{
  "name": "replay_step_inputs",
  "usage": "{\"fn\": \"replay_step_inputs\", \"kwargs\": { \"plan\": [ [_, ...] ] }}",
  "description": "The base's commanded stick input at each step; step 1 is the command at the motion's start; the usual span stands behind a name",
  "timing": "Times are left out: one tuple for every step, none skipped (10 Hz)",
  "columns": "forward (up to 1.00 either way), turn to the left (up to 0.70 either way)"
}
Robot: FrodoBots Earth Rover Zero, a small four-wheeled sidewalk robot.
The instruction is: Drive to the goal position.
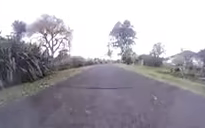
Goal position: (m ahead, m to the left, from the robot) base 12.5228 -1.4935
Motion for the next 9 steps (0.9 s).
{"fn": "replay_step_inputs", "kwargs": {
  "plan": [
    [0.85, 0.00],
    [0.85, 0.00],
    [0.85, 0.00],
    [0.85, 0.00],
    [0.85, 0.00],
    [0.85, 0.00],
    [0.85, 0.00],
    [0.85, 0.00],
    [0.85, 0.00]
  ]
}}
